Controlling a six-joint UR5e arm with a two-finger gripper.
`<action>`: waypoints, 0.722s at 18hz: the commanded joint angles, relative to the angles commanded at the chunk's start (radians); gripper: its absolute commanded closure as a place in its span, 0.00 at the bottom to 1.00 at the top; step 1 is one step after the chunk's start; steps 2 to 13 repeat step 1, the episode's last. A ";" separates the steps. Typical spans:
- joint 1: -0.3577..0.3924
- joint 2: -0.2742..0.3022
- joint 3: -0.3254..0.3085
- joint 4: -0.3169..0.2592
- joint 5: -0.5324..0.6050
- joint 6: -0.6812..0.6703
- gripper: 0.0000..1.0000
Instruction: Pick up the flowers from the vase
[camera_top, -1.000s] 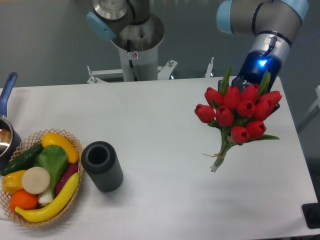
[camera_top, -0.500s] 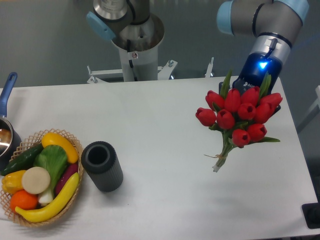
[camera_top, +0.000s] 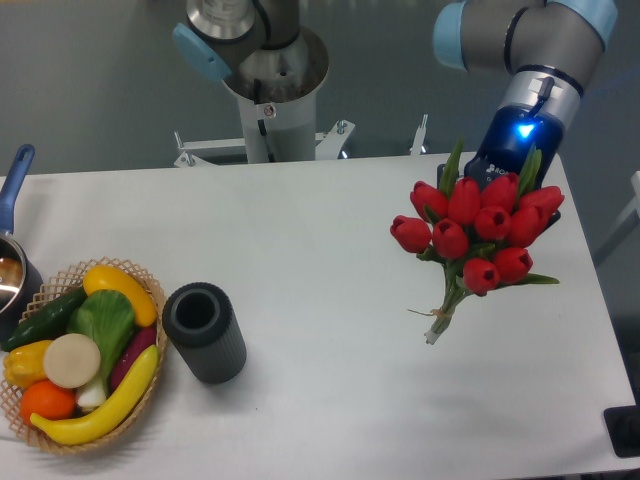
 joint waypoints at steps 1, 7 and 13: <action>0.002 0.000 -0.002 0.000 0.000 0.000 0.59; 0.002 0.000 -0.002 0.000 0.000 0.000 0.59; 0.002 0.000 -0.002 0.000 0.000 0.000 0.59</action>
